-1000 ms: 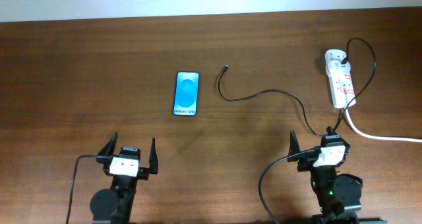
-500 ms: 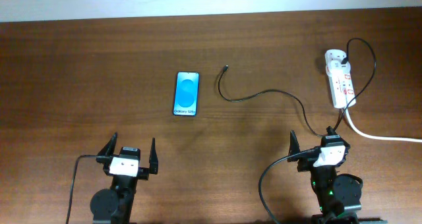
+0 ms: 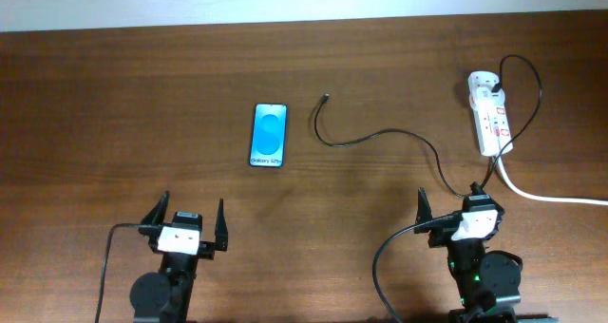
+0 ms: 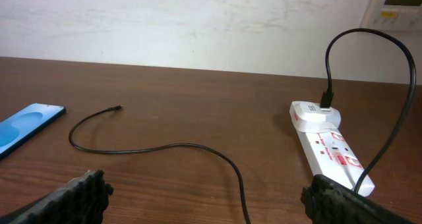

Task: Plug charger to phone and switch on socket

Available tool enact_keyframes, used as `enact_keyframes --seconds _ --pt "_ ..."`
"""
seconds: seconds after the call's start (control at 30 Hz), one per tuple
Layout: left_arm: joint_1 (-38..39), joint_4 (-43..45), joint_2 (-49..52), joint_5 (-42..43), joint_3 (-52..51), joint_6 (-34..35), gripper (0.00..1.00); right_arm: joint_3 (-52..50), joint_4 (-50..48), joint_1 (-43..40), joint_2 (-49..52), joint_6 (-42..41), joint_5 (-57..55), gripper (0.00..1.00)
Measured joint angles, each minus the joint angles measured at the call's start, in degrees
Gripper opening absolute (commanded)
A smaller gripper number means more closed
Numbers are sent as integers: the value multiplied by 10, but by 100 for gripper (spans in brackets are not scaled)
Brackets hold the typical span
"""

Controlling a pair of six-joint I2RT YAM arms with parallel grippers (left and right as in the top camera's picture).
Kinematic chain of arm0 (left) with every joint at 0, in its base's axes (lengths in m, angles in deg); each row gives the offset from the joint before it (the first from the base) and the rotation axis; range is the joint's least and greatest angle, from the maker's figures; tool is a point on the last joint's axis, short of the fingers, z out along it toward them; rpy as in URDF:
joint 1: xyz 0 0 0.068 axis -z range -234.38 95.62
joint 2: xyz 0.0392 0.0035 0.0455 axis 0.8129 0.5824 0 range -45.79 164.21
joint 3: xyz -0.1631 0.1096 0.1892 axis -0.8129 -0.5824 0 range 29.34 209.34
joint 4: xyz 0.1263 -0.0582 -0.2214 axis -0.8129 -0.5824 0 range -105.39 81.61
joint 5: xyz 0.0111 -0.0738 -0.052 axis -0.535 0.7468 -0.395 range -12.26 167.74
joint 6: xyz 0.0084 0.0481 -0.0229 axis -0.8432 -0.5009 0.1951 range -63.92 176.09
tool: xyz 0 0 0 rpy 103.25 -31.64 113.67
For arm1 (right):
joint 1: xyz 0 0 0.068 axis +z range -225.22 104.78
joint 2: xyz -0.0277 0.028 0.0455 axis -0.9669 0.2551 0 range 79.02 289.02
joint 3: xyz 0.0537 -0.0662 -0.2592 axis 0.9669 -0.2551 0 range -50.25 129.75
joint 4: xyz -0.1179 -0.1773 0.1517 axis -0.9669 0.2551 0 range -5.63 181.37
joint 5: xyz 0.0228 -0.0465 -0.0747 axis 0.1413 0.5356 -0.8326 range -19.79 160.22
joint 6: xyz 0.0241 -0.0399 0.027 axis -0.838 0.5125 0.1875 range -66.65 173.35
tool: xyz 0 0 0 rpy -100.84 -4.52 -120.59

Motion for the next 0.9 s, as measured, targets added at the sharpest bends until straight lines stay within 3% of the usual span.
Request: enact_keyframes --seconds 0.67,0.9 --pt "0 3 0 -6 0 0 99 0 0 0 0 0 -2 98" --pt "0 56 2 -9 7 28 99 0 0 0 0 0 -4 98"
